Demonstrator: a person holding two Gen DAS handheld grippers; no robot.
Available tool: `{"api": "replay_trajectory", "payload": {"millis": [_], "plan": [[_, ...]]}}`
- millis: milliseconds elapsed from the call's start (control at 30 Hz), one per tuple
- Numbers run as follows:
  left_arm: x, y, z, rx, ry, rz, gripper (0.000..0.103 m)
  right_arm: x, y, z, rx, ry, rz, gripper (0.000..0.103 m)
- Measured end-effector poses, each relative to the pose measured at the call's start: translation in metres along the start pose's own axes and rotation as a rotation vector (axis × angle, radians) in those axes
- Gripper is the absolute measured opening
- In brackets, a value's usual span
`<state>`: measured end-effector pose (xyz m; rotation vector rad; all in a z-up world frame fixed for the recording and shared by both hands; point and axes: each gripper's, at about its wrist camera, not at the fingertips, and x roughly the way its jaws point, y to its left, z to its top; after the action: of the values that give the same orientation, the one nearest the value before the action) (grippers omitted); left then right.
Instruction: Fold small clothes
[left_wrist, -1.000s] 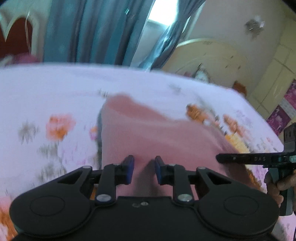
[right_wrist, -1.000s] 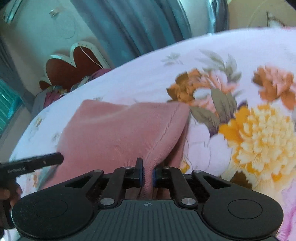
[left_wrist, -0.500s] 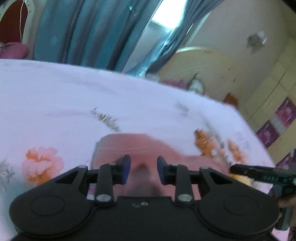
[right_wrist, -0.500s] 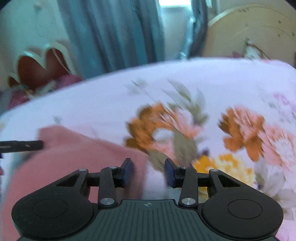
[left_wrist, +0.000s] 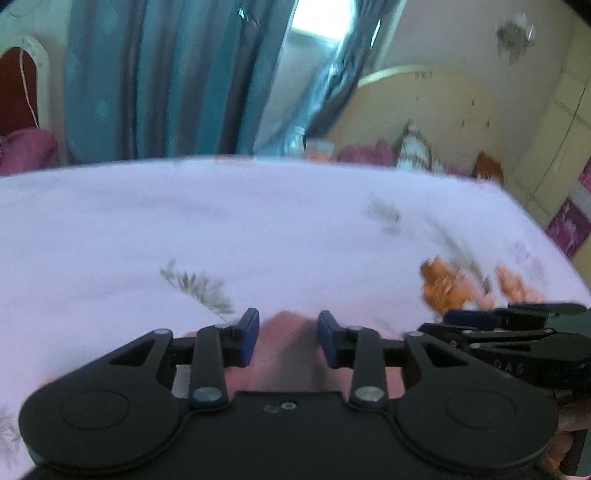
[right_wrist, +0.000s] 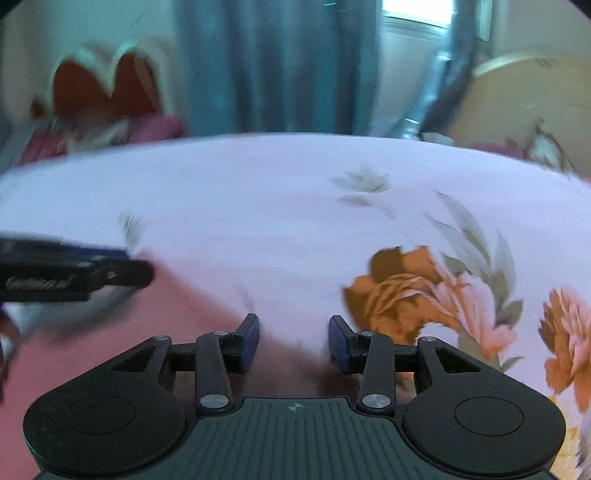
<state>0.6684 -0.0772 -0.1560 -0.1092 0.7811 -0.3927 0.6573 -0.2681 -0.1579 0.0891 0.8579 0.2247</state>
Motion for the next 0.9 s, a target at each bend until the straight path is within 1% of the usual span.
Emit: {"api": "replay_trajectory", "payload": {"millis": [33,67,100,133,167,200,233,267,300,333,367,400,433,467,500,533,600,667,700,733,767,800,833,867,900], "plan": [[-0.012,-0.002,-0.004,0.007,-0.006,-0.010,0.034,-0.011,-0.002,-0.002,0.007,-0.018,0.012,0.041],[-0.026,-0.006,-0.012,0.033,-0.025,-0.027,0.035,-0.024,-0.001,-0.006,0.000,-0.025,0.047,0.041],[-0.041,-0.011,-0.024,0.057,-0.051,-0.030,0.038,-0.036,0.004,-0.011,-0.024,-0.029,0.095,0.041],[-0.049,-0.016,-0.034,0.061,-0.057,-0.036,0.038,-0.044,0.010,-0.016,-0.058,-0.040,0.123,0.041],[-0.054,-0.021,-0.042,0.061,-0.056,-0.051,0.038,-0.050,0.019,-0.022,-0.093,-0.048,0.156,0.041],[-0.057,-0.026,-0.051,0.065,-0.060,-0.062,0.038,-0.050,0.027,-0.026,-0.112,-0.031,0.198,0.041],[-0.054,-0.030,-0.057,0.073,-0.047,-0.058,0.039,-0.049,0.034,-0.030,-0.125,-0.011,0.214,0.041],[-0.049,-0.032,-0.063,0.086,-0.019,-0.041,0.039,-0.042,0.038,-0.035,-0.146,0.013,0.191,0.041],[-0.044,-0.032,-0.066,0.094,-0.006,-0.020,0.040,-0.036,0.038,-0.039,-0.166,0.024,0.132,0.040],[-0.045,-0.028,-0.069,0.089,-0.016,-0.010,0.040,-0.036,0.033,-0.041,-0.150,0.009,0.100,0.040],[-0.047,-0.024,-0.068,0.082,-0.018,-0.001,0.040,-0.038,0.022,-0.040,-0.103,-0.002,0.038,0.040],[-0.052,-0.022,-0.067,0.081,-0.018,0.007,0.038,-0.040,0.015,-0.040,-0.085,0.001,-0.043,0.040],[-0.057,-0.022,-0.066,0.083,-0.019,0.011,0.036,-0.045,0.009,-0.041,-0.072,-0.002,-0.072,0.041],[-0.064,-0.025,-0.067,0.088,-0.018,0.011,0.036,-0.055,0.001,-0.042,-0.031,-0.002,-0.044,0.041],[-0.074,-0.027,-0.067,0.088,-0.025,0.005,0.039,-0.069,-0.002,-0.045,-0.011,-0.014,-0.004,0.041],[-0.086,-0.030,-0.068,0.082,-0.039,-0.011,0.042,-0.084,-0.001,-0.049,-0.022,-0.036,0.033,0.041],[-0.108,-0.039,-0.077,0.072,-0.067,-0.049,0.047,-0.110,0.006,-0.063,-0.053,-0.040,0.128,0.041],[-0.121,-0.050,-0.093,0.082,-0.070,-0.050,0.049,-0.128,0.015,-0.085,-0.094,-0.028,0.179,0.041],[-0.126,-0.053,-0.103,0.079,-0.065,-0.053,0.049,-0.134,0.020,-0.098,-0.121,-0.013,0.184,0.041],[-0.126,-0.054,-0.111,0.074,-0.055,-0.062,0.048,-0.135,0.024,-0.109,-0.171,-0.010,0.167,0.040],[-0.126,-0.055,-0.120,0.073,-0.044,-0.063,0.047,-0.139,0.029,-0.123,-0.255,-0.017,0.141,0.040],[-0.127,-0.054,-0.128,0.075,-0.033,-0.054,0.047,-0.142,0.028,-0.136,-0.300,-0.012,0.132,0.040],[-0.128,-0.053,-0.137,0.089,-0.025,-0.034,0.047,-0.141,0.024,-0.145,-0.285,0.008,0.125,0.040],[-0.130,-0.052,-0.143,0.117,-0.022,-0.009,0.046,-0.140,0.013,-0.155,-0.247,0.022,0.090,0.036],[-0.131,-0.052,-0.147,0.138,-0.025,0.009,0.047,-0.139,0.004,-0.158,-0.214,0.018,0.048,0.007]]}}
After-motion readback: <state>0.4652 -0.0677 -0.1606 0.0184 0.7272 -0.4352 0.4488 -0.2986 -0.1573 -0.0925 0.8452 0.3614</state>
